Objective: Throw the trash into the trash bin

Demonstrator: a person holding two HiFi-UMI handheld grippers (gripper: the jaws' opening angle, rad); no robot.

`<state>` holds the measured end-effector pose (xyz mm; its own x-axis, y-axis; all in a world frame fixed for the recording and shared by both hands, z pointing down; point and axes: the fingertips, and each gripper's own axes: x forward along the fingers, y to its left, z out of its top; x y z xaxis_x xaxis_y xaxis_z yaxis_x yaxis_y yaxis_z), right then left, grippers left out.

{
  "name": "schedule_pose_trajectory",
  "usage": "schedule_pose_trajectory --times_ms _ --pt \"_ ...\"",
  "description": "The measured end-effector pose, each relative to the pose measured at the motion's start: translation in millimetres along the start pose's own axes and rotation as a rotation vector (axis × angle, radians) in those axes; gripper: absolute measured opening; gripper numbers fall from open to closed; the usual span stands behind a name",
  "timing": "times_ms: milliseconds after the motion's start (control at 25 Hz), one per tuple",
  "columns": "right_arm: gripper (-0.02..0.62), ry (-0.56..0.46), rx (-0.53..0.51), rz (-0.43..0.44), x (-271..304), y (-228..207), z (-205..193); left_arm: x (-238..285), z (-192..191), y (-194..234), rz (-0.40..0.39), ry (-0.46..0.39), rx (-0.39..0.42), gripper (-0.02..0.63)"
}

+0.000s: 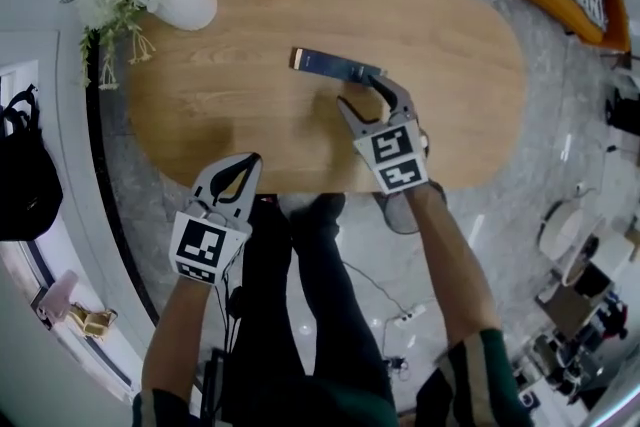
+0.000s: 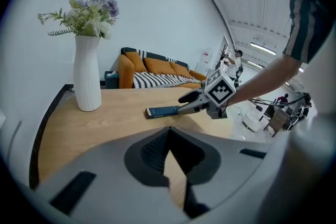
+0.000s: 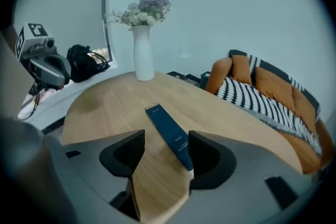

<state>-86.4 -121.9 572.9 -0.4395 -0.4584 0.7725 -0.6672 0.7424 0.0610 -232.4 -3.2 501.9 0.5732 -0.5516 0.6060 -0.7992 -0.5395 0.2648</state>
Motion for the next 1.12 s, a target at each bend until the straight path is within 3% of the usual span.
schedule_pose_trajectory --times_ms 200,680,840,1120 --pt "0.236 0.108 -0.165 0.033 30 -4 -4 -4 -8 7 0.013 0.010 -0.020 0.000" --pt "0.235 0.238 -0.270 0.014 58 -31 -20 -8 -30 19 0.043 0.031 -0.061 0.000" --pt "0.108 0.228 -0.263 -0.012 55 -35 -17 -6 -28 16 0.036 0.030 -0.054 0.000" --pt "0.080 0.177 -0.232 -0.037 46 -32 -7 -6 -24 17 0.029 0.029 -0.037 0.000"
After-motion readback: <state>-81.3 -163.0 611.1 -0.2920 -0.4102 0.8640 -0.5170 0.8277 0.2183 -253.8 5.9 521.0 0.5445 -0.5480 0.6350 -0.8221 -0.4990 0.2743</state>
